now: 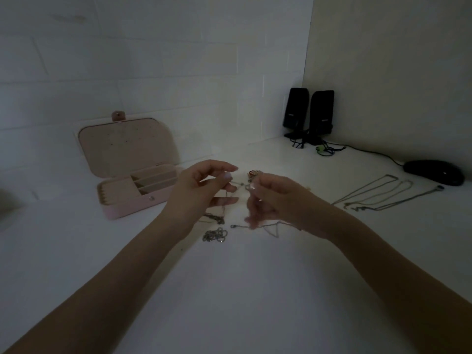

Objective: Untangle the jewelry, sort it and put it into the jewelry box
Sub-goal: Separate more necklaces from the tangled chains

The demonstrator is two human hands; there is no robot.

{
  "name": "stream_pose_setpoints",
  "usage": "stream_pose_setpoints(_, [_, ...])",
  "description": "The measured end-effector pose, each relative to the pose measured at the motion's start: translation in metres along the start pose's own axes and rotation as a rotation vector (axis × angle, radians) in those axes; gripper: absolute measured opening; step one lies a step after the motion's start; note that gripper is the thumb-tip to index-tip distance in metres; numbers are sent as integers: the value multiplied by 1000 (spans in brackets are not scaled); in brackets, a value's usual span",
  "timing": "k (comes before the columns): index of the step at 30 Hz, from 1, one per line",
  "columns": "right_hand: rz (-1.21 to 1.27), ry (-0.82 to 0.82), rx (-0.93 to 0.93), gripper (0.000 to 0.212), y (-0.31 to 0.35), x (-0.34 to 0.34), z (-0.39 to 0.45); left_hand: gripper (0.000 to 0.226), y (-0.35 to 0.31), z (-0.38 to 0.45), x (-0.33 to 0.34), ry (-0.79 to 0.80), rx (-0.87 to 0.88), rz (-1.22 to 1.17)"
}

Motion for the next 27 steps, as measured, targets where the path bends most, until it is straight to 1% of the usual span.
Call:
stream_pose_setpoints(1, [80,6,20,23,2,-1,-2,15,2,1,0,34,2,57])
stream_pose_setpoints(2, [100,1,26,23,3,-3,-3,18,4,1,2,87,-1,108])
stream_pose_setpoints(6, [59,-55,24,24,6,-9,-5,23,10,-8,15,352,-21,245])
stream_pose_setpoints(8, [89,-87,20,24,8,-13,-6,27,13,-9,17,412,-5,316])
stream_pose_setpoints(10, [150,-128,19,23,10,-20,-7,27,15,-6,14,396,-2,394])
stream_pose_setpoints(12, [192,-174,11,22,12,-27,-8,29,16,-3,10,364,-5,406])
stream_pose_setpoints(14, [184,-218,1,22,13,-33,-9,30,16,0,4,300,0,379])
stream_pose_setpoints(18, [111,-291,-18,20,14,-42,-11,26,13,9,-13,155,27,416])
stream_pose_setpoints(20, [103,-323,-28,19,14,-45,-11,23,13,13,-19,141,25,388])
stream_pose_setpoints(23, [168,-366,-58,18,14,-50,-11,23,17,17,-28,144,18,397])
stream_pose_setpoints(27, [276,-406,-96,18,15,-57,-13,26,24,19,-34,116,-101,387])
Point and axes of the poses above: each hand's wrist, its own z-axis towards the middle knuckle, its own x-axis out of the palm, y = z × x, the point moved 4 cm from there along z, towards the middle knuckle
